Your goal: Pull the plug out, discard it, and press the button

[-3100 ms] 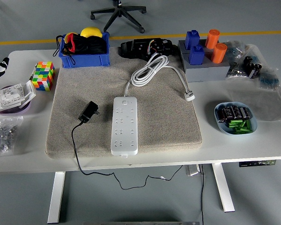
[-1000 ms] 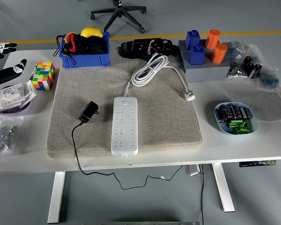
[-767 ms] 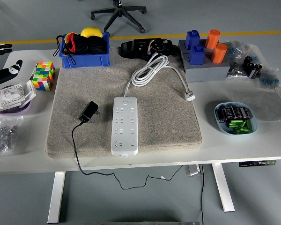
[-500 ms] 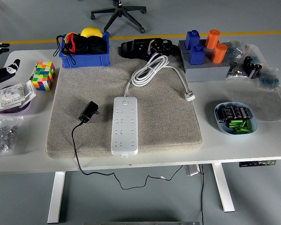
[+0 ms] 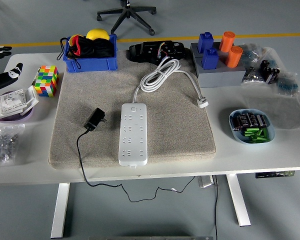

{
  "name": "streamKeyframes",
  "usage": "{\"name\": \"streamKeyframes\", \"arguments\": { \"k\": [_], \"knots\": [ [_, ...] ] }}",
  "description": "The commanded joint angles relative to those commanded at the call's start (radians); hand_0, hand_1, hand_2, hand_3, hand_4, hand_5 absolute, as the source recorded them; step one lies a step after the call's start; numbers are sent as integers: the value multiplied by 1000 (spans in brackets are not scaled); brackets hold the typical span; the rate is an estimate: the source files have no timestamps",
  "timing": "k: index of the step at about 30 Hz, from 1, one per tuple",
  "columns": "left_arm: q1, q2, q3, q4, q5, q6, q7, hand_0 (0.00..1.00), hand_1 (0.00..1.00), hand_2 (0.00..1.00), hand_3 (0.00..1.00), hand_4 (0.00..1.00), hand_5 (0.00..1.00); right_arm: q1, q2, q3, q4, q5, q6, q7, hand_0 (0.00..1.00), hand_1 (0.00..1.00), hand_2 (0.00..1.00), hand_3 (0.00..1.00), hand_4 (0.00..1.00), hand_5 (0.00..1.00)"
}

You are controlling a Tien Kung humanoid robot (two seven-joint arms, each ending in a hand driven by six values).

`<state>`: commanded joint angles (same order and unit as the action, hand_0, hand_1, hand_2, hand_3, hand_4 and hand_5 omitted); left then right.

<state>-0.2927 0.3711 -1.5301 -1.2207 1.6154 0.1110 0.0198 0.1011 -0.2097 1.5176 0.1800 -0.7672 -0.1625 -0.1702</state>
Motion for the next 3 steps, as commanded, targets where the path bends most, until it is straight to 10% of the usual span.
{"name": "streamKeyframes", "arguments": {
  "k": [3],
  "knots": [
    [-14,-3,8,5,-1,0,-1,838,852,776,787,667,231,-7,1,5,0,2,3,-2,746,660,647,612,656,472]
  ]
}}
